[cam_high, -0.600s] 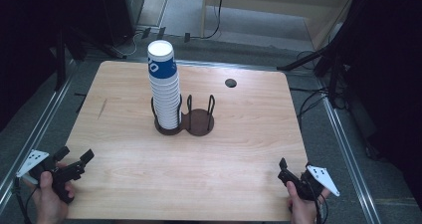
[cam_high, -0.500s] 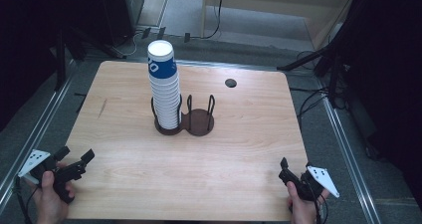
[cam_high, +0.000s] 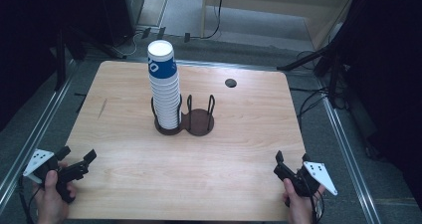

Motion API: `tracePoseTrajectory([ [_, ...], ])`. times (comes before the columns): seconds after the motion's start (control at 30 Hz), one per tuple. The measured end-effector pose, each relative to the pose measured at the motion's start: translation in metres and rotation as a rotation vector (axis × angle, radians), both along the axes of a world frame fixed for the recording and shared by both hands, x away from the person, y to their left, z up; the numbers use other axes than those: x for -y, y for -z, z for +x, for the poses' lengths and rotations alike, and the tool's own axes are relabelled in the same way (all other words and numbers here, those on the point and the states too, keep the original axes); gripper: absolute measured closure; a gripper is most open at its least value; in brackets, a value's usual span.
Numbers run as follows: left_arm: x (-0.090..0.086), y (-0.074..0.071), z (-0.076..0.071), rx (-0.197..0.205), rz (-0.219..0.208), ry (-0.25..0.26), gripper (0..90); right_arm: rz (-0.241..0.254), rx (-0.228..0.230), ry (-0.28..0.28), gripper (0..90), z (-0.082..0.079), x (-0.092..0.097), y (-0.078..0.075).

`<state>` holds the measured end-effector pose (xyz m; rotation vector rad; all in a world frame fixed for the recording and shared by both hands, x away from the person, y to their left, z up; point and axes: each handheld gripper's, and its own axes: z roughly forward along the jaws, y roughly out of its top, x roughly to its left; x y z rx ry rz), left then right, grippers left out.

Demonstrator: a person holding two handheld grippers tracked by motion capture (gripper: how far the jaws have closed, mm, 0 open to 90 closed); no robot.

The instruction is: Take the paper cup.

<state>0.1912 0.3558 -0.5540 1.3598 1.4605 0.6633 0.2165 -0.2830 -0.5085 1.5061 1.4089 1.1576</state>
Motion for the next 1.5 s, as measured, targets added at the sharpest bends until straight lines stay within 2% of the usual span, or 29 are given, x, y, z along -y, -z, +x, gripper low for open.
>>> tracePoseTrajectory([
  [0.03, 0.0, 0.0, 0.0, 0.0, 0.0, 0.0, 0.0, 0.0, 0.0, 0.0, 9.6, 0.0, 0.0, 0.0],
  [0.1, 0.0, 0.0, 0.0, -0.001, -0.001, -0.001, 0.0, -0.01, 0.0, -0.052, 6.5, 0.003, -0.012, -0.007],
  [0.13, 0.0, 0.0, 0.0, -0.001, -0.001, -0.001, 0.0, -0.01, 0.0, -0.052, 6.5, 0.003, -0.012, -0.007],
  [0.17, 0.0, 0.0, 0.0, 0.0, -0.004, 0.001, 0.0, -0.017, -0.003, -0.071, 6.1, 0.005, -0.021, -0.009],
  [0.33, -0.001, 0.0, 0.0, -0.002, -0.013, -0.005, 0.0, -0.015, 0.005, -0.109, 4.9, 0.011, -0.039, -0.015],
  [0.5, -0.002, 0.0, -0.001, -0.002, -0.014, -0.004, 0.0, -0.004, 0.005, -0.14, 5.7, 0.018, -0.052, -0.023],
  [0.57, -0.002, 0.001, -0.001, -0.002, -0.015, -0.002, 0.0, -0.003, 0.011, -0.16, 8.5, 0.024, -0.061, -0.029],
  [1.07, -0.003, 0.001, 0.0, -0.002, -0.022, -0.005, 0.0, -0.003, 0.04, -0.246, 9.2, 0.043, -0.111, -0.054],
  [1.5, -0.004, 0.001, 0.0, 0.0, -0.032, -0.005, 0.0, 0.002, 0.038, -0.286, 9.5, 0.056, -0.144, -0.063],
])
